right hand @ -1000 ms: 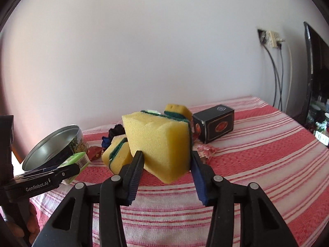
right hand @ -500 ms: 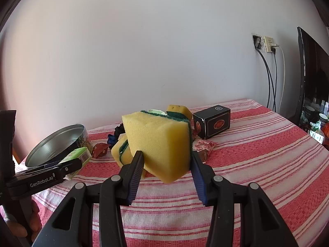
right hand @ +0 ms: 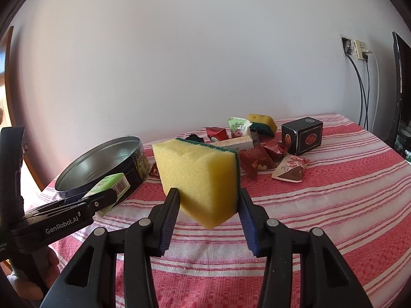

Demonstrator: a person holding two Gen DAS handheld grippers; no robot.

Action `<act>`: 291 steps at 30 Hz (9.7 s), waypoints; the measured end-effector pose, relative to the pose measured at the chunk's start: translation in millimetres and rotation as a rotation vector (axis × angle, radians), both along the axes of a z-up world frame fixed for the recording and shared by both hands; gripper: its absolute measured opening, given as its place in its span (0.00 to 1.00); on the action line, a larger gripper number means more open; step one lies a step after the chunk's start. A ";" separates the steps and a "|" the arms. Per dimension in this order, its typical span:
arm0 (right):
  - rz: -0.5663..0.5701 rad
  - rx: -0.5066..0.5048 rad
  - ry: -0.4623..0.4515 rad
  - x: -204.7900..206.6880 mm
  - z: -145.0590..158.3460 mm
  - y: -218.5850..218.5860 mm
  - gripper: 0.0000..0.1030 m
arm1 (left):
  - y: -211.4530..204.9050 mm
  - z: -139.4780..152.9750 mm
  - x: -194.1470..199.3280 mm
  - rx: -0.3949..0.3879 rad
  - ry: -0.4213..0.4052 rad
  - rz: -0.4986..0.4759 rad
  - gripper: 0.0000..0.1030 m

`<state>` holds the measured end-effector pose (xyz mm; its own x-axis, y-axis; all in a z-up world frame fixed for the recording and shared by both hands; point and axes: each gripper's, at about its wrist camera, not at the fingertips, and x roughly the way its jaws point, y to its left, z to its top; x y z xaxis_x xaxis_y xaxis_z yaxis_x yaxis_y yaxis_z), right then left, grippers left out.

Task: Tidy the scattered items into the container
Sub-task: 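Carry the tissue pack with the left gripper while the right gripper carries the sponge over the tin, then open both grippers to drop the tissue pack and sponge into the tin, then move both grippers back toward the remaining sponges on the table, then grasp a yellow sponge with the right gripper while the left gripper grasps a green-backed sponge, then carry both held sponges toward the tin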

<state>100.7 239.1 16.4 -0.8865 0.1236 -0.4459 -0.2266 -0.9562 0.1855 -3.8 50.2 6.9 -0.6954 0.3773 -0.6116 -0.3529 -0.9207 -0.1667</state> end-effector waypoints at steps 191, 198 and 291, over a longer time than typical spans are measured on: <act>0.040 0.007 -0.329 -102.4 -38.5 46.8 0.83 | 54.0 7.4 -6.4 -0.095 0.185 0.023 1.00; 0.043 -0.091 -0.345 -112.8 -45.8 63.3 0.49 | 66.4 2.0 -1.7 -0.145 0.197 -0.012 1.00; -0.202 -0.128 -0.016 -19.3 -15.6 155.4 0.31 | 175.6 -8.4 -6.9 -0.098 0.107 -0.121 0.72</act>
<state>81.4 394.5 0.8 -0.8422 0.2394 -0.4831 -0.4150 -0.8599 0.2973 -10.7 225.8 -1.5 -0.7119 0.4040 -0.5745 -0.4728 -0.8805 -0.0333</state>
